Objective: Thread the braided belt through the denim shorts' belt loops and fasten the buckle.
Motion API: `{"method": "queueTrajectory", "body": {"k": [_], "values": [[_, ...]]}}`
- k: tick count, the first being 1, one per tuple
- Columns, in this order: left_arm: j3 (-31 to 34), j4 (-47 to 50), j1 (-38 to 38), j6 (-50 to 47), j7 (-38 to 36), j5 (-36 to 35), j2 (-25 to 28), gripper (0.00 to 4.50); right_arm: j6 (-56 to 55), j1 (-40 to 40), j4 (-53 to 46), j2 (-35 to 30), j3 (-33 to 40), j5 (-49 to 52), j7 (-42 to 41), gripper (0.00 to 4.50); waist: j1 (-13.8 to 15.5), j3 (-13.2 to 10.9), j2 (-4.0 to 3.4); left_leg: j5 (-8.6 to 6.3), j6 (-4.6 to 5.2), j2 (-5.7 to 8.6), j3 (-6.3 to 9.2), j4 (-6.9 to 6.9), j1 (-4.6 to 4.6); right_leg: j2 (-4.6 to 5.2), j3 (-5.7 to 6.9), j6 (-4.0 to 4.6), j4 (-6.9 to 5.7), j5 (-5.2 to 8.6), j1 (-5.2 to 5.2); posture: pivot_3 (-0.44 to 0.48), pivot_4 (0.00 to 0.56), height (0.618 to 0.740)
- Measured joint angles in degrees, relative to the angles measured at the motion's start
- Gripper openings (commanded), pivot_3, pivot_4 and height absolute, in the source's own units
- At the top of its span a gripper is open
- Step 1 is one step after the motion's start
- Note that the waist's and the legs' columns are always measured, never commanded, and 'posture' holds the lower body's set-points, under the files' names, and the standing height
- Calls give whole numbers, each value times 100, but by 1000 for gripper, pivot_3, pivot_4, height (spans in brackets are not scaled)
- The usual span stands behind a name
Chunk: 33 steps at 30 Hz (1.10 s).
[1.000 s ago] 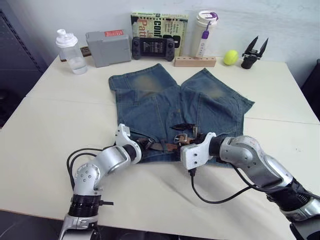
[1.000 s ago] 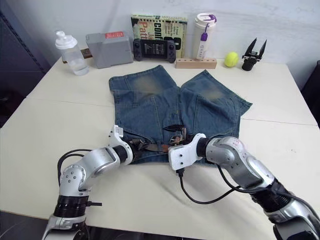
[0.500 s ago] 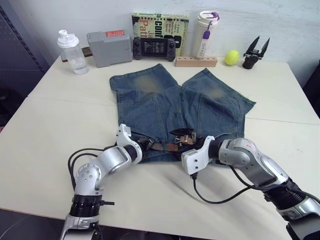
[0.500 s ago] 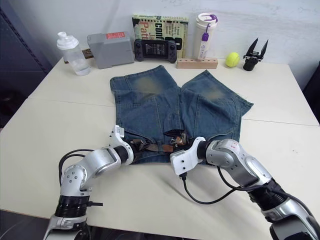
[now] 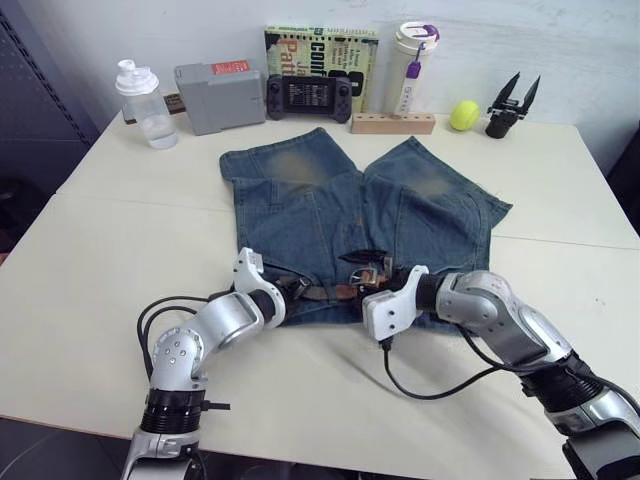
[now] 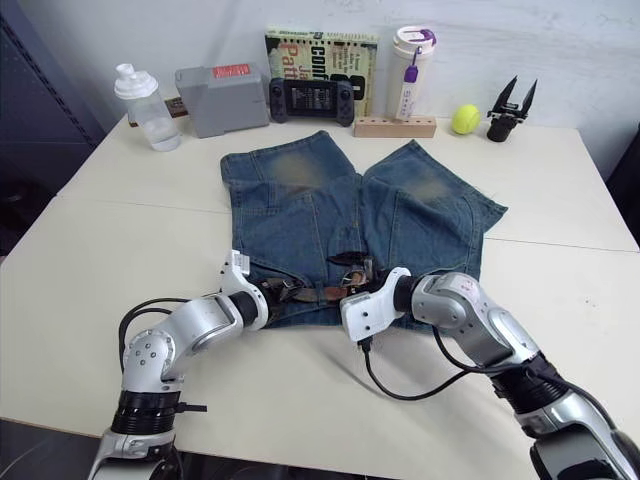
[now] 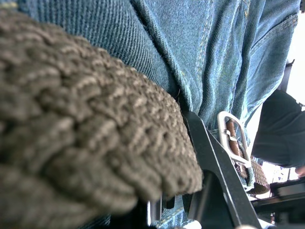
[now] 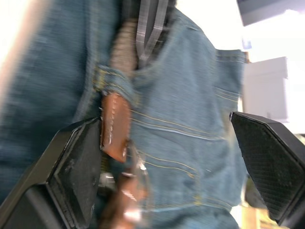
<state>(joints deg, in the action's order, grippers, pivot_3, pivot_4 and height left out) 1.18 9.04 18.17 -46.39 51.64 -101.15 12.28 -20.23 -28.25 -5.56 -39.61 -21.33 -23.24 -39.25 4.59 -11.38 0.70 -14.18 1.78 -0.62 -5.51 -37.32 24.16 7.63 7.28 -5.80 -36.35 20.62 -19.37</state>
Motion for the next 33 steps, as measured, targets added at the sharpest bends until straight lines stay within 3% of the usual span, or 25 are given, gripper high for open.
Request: {"method": "queueTrajectory", "body": {"k": [1, 4, 6, 7, 10, 11, 12, 13, 26, 28, 30, 31, 33], "values": [[0, 0, 0, -7, 0, 0, 0, 0, -3, 0, -2, 4, 18, -29, 21, 4475, 1, 0, 0, 0, 0, 0, 0, 2, 0, 0, 0, 0, 2, 0, 0, 0, 150, 694], [0, 0, 5, -30, 3, 0, 0, 0, -24, 0, 0, 12, 25, -110, 82, 3678, 1, 0, 0, 0, 0, 0, 0, 3, 0, 0, 1, 0, 4, 0, 0, 0, 150, 694], [1, -1, 6, -36, 5, 0, 0, 0, -54, 1, 1, 32, 25, -148, 103, 2895, 1, 0, 0, 0, 0, 0, 0, 4, 0, 0, 1, 0, 4, 0, 0, 0, 150, 694], [1, 0, 7, -37, 6, 0, 0, 0, -73, 1, 0, 41, 25, -153, 110, 2272, 1, 0, 0, 0, 0, 0, 0, 4, 0, 0, 1, 0, 5, 0, 0, 0, 150, 694], [2, 0, 7, -39, 7, -1, 0, 0, -100, 1, 0, 63, 25, -155, 117, 1345, 1, 0, 0, 0, 0, 0, 0, 4, 0, 0, 1, -1, 5, -1, 0, 0, 150, 694], [2, -1, 8, -41, 7, -1, -1, 0, -111, 1, 0, 80, 25, -155, 119, 817, 1, 0, 0, 0, 0, 0, 0, 5, 0, 0, 1, -1, 5, -1, 0, 0, 150, 694], [2, 0, 8, -42, 9, -1, -2, 0, -122, 1, 0, 88, 25, -155, 119, 770, 1, 0, 0, 0, 0, 0, 0, 5, 0, 0, 1, -1, 6, -1, 0, 0, 150, 694], [2, 0, 9, -42, 10, -1, -3, 0, -131, 1, 0, 93, 25, -155, 119, 116, 1, 0, 0, 0, 0, 0, 0, 5, 0, -1, 1, -1, 6, -1, 0, 0, 150, 694], [10, -2, 9, -45, 18, -4, -7, 0, -468, -58, 117, 110, 24, -216, 98, 46, -3, 0, 0, 2, -2, 0, 0, 12, 0, -1, 1, -3, 17, -5, 1, 0, 150, 694], [11, -9, 8, -99, 3, -86, 48, 909, -588, -81, 177, 65, 15, -223, 76, 0, -9, 0, -1, 2, -2, -1, 0, 14, 0, -2, 1, -3, 18, -5, 1, 0, 150, 694], [11, -14, -6, -177, -32, -174, 184, 1254, -685, -102, 231, 41, 1, -225, 67, 0, -19, 0, -1, 2, -3, -1, 0, 16, 0, -2, 1, -3, 19, -5, -1, 0, 150, 694], [10, 3, -46, -272, -120, -241, 296, 1727, -761, -127, 295, 31, -14, -226, 62, 0, -32, 0, -1, 2, -4, -2, 0, 20, 0, -4, 1, -3, 21, -5, -2, 0, 150, 694], [20, 16, -109, -407, -303, -360, 477, 2138, -860, -161, 360, 17, -50, -227, 57, 0, -65, 0, -1, 3, -6, -4, -1, 26, 0, -7, 1, -1, 23, -4, -6, 0, 150, 694]]}}
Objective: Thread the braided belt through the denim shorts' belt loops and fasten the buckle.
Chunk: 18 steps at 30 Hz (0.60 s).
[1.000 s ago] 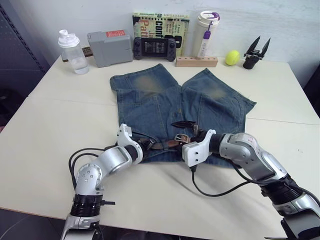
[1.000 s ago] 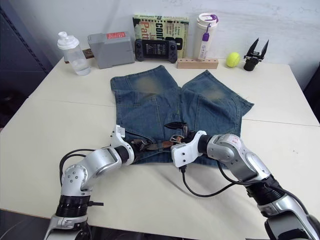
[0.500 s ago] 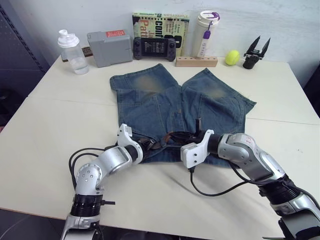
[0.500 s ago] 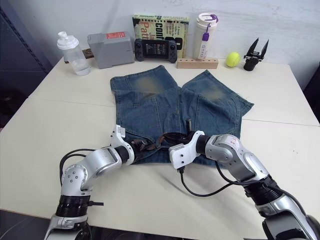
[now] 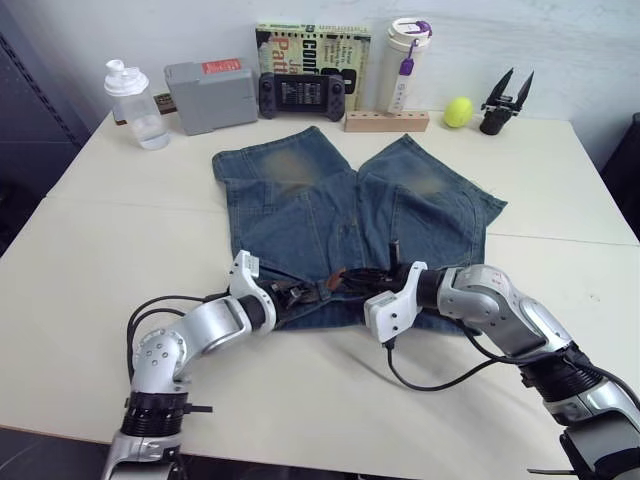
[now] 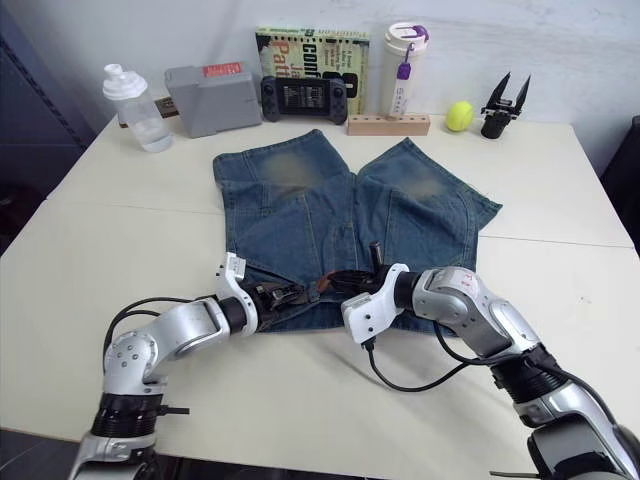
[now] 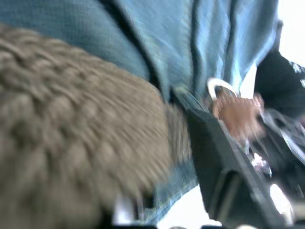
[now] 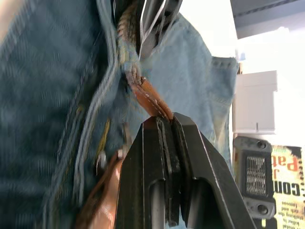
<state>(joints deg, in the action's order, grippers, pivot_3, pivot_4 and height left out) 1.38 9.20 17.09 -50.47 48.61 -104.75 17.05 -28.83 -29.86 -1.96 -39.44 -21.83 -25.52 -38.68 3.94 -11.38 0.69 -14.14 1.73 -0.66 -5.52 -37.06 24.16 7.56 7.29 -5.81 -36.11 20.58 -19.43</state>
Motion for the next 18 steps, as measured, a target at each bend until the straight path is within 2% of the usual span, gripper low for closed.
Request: {"method": "queueTrajectory", "body": {"k": [4, 6, 8, 9, 10, 14, 18], "values": [[117, 170, -284, -490, -799, -469, 609, 3608, -168, -124, 258, -40, -29, 2, -61, 0, -120, -1, 0, 10, 17, -6, 0, 8, 5, -4, 9, 14, 14, 13, -3, 0, 150, 694], [253, 245, -420, -1246, -1844, -822, 1646, 4321, -292, -321, 337, -68, -32, 82, -148, 0, -225, -6, 3, 10, 17, -12, 1, 17, 5, -8, 15, 22, 15, 24, -6, 0, 150, 694], [472, 200, -419, -1958, -2873, -828, 2679, 4428, -431, -376, 451, -272, -5, 224, -248, 0, -282, -30, -8, 10, 12, -14, 1, 22, 5, -10, 14, 26, 11, 29, -14, 0, 150, 694], [514, 170, -418, -2088, -3064, -810, 2890, 4428, -471, -397, 482, -320, 14, 248, -280, 0, -290, -36, -11, 10, 11, -14, 0, 23, 6, -10, 14, 27, 9, 29, -16, 0, 150, 694], [547, 130, -388, -2300, -3556, -669, 3240, 4428, -550, -502, 559, -388, 32, 302, -332, 0, -298, -47, -15, 9, 6, -14, -1, 24, 7, -9, 12, 27, 4, 29, -22, 0, 150, 694], [569, 260, -213, -2692, -4811, -112, 3739, 4428, -742, -813, 673, -570, 194, 492, -469, 0, -299, -54, -19, -3, -18, -13, -2, 34, 10, -7, 10, 27, 5, 29, -28, 0, 150, 694], [538, 388, -178, -2732, -5748, 686, 3888, 4428, -856, -948, 716, -712, 243, 604, -592, 0, -291, -55, -18, 1, -15, -12, -4, 57, 10, -6, 10, 28, 16, 30, -34, 0, 150, 694]]}}
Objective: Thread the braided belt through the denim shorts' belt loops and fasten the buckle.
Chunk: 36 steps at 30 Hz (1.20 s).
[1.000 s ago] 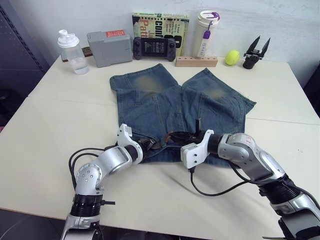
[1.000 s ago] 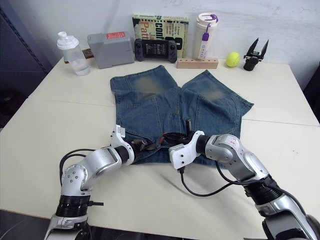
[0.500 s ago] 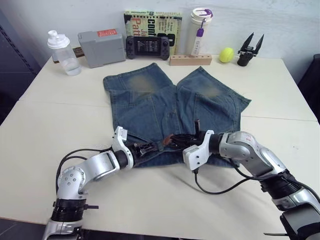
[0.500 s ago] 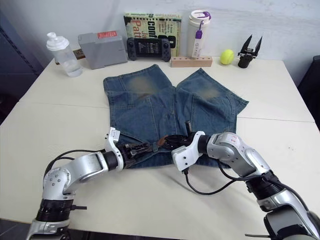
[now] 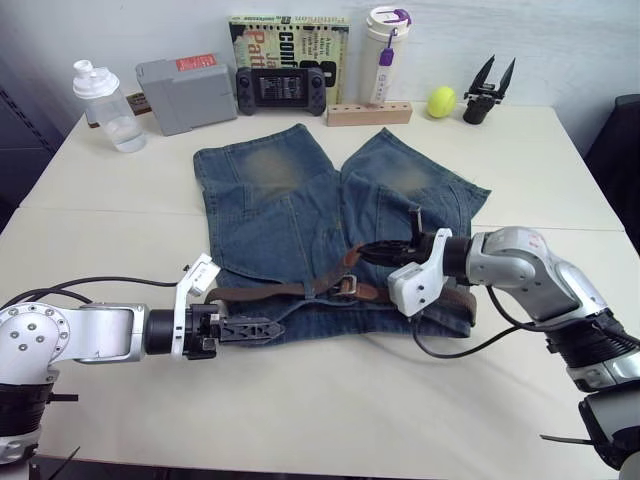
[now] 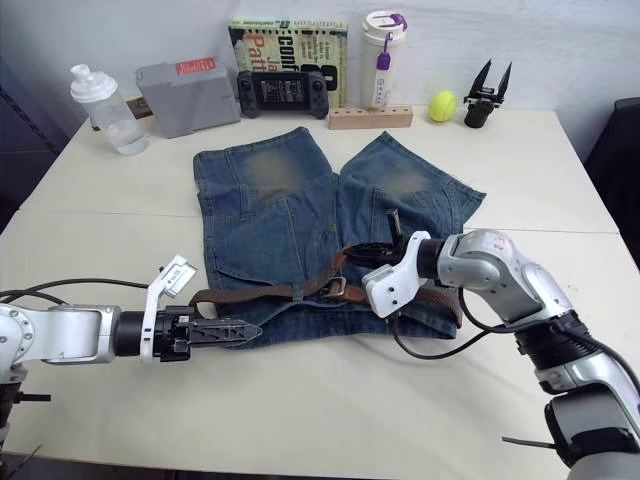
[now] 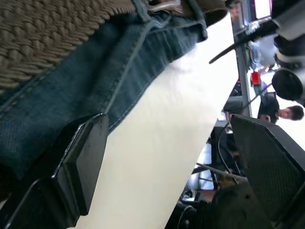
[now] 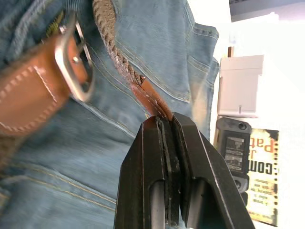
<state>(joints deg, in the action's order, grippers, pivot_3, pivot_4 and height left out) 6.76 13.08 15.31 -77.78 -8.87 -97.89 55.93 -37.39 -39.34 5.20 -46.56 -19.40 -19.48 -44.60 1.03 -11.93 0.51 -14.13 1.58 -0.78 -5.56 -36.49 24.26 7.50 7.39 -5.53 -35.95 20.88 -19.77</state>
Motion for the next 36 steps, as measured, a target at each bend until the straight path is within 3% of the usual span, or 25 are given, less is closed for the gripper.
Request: {"method": "queueTrajectory", "body": {"k": [7, 14, 20, 27, 36], "values": [[353, 69, 7, -31, -1594, 674, 629, 4428, -149, -101, 414, -286, 162, 84, -99, 0, -36, -14, 8, 26, 10, 0, -17, 32, 9, 0, -8, 10, 0, 6, -29, 0, 150, 694], [459, 5, 16, 14, -2345, 1316, 969, 4428, -232, -189, 640, -317, 201, 109, -140, 0, -114, -24, 15, 42, 8, 0, -17, 33, 9, 2, -10, 10, -15, 6, -36, 0, 150, 694], [662, 215, -240, 765, -3248, 2431, 1091, 4428, -282, -231, 736, -497, 209, 207, -277, 0, -123, -44, 29, 52, 2, -1, -51, 35, 14, 6, -47, 14, -62, 8, -83, 0, 150, 694], [852, 172, 37, 2337, -3570, 3726, 345, 4428, 37, -234, 717, -922, 475, 781, -830, 0, -117, -54, 38, 59, 4, -1, -57, 30, 14, 13, -53, 15, -93, 8, -91, 0, 150, 694], [-57, -428, 1151, 3232, -3555, 5135, -570, 4428, 777, -51, 23, -990, 782, 1113, -1137, 0, -111, -57, 42, 73, 12, -1, -61, 24, 13, 15, -53, 15, -117, 7, -95, 0, 150, 694]]}}
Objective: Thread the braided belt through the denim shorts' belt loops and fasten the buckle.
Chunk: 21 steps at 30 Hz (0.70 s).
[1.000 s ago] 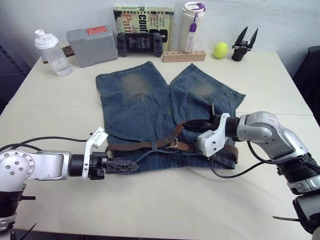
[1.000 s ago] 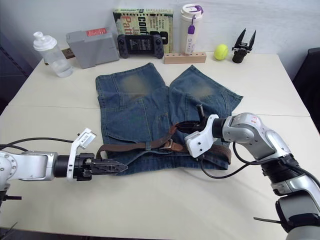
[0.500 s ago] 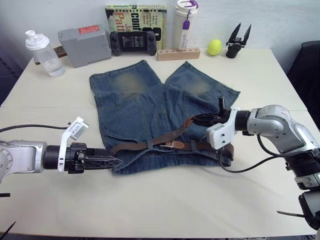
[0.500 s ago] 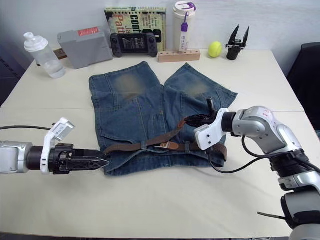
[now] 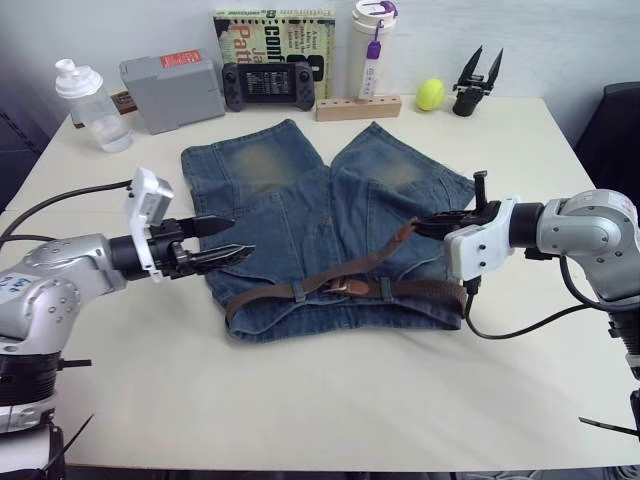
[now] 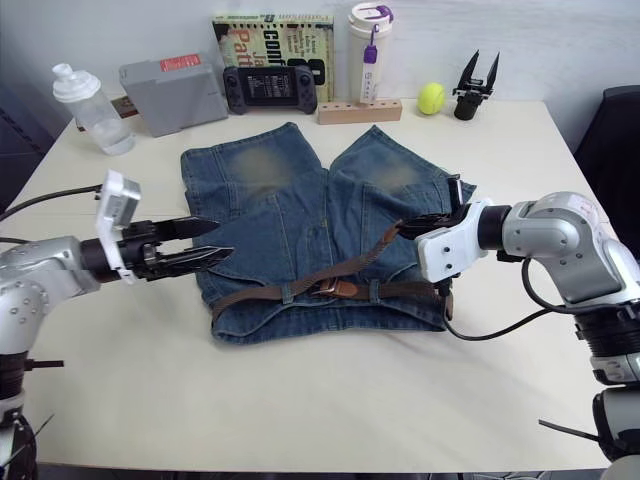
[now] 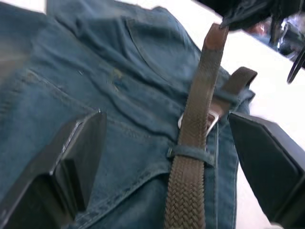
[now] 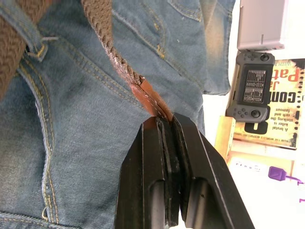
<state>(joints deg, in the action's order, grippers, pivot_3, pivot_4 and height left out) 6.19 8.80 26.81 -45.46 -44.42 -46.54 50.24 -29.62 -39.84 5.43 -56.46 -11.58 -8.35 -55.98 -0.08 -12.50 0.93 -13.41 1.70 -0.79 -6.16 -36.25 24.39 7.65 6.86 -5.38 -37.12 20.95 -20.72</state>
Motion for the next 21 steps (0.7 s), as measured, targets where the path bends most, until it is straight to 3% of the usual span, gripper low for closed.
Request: {"method": "queueTrajectory", "body": {"k": [5, 15, 21], "values": [[-967, 8, 559, 401, -52, 835, -755, 4428, 842, 114, -559, 103, 223, 254, -6, 0, 17, -1, 2, 5, 8, 0, 1, -11, 2, -1, 2, 0, -5, 0, 2, 0, 150, 694], [-1544, 71, 888, 1172, -20, 1732, -1365, 4428, 1391, 219, -778, 244, 265, 291, 8, 0, 6, -1, 2, 9, 14, 0, -4, -30, 1, -1, -1, -1, -27, 0, 2, 0, 150, 694], [-2172, -318, 1350, 2267, 309, 2947, -2379, 4428, 1726, 224, -900, 374, 271, 274, 45, 0, 26, -2, 4, 6, 19, -4, 6, -84, 4, 4, 2, -5, -55, -5, 11, 0, 150, 694]]}}
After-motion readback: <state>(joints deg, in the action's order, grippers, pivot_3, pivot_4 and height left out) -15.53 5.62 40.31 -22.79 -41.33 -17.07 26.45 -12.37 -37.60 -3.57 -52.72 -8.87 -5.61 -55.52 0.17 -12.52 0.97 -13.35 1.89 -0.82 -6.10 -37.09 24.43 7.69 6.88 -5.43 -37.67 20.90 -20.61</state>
